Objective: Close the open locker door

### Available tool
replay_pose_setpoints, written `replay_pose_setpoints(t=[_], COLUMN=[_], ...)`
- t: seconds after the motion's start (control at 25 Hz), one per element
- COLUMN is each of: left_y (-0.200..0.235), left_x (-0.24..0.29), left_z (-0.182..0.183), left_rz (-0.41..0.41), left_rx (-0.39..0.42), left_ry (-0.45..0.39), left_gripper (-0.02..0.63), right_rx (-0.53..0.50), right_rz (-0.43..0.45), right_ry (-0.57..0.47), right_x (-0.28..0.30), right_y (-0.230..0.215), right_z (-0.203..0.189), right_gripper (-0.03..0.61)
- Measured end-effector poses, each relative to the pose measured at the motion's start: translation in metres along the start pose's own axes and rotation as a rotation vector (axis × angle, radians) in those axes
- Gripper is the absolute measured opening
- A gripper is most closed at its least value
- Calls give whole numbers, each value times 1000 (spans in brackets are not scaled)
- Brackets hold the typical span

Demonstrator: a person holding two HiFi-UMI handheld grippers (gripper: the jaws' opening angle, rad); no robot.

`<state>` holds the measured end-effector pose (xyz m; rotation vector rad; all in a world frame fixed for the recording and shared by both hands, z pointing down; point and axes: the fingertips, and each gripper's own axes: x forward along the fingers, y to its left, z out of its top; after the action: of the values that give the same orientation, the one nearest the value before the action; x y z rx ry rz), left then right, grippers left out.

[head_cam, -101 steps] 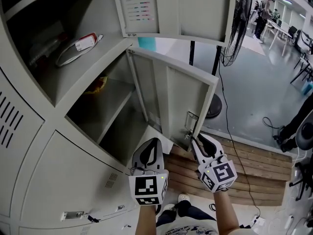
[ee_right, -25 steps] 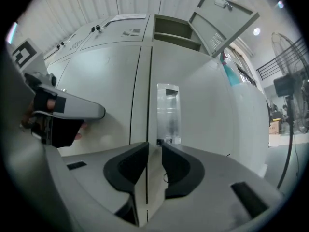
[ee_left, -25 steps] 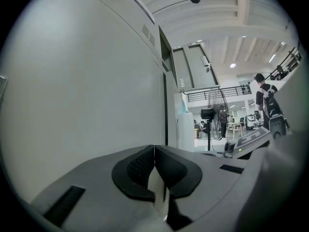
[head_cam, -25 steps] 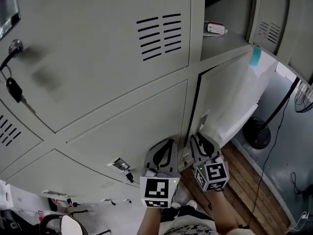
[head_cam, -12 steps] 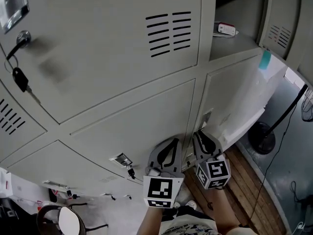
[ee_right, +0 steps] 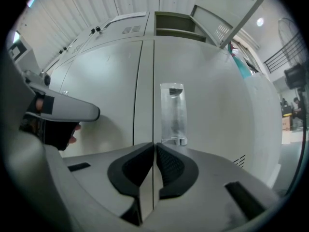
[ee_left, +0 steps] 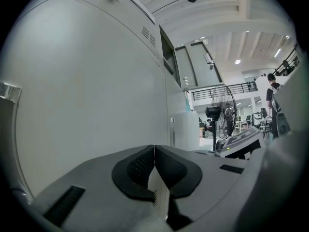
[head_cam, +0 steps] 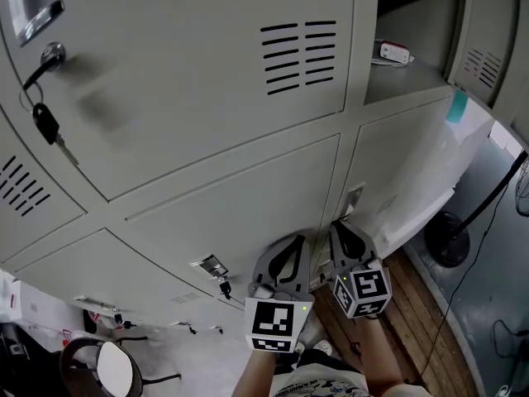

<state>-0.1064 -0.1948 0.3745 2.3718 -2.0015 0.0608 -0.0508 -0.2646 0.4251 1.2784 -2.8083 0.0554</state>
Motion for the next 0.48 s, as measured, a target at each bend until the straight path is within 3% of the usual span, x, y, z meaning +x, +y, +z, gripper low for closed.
replay_pose_setpoints(t=[0.28,0.48], left_y=[0,-12], left_x=[0,8], left_z=[0,3], left_rz=[-4,-56], left_rx=[-3,3], left_ry=[-1,-10], left_gripper=[8,8], right_rx=[32,5], right_rz=[21,6], right_ry=[-15,-60], right_x=[-1,-13], right_y=[2,0], right_z=[3,19], right_gripper=[8,8])
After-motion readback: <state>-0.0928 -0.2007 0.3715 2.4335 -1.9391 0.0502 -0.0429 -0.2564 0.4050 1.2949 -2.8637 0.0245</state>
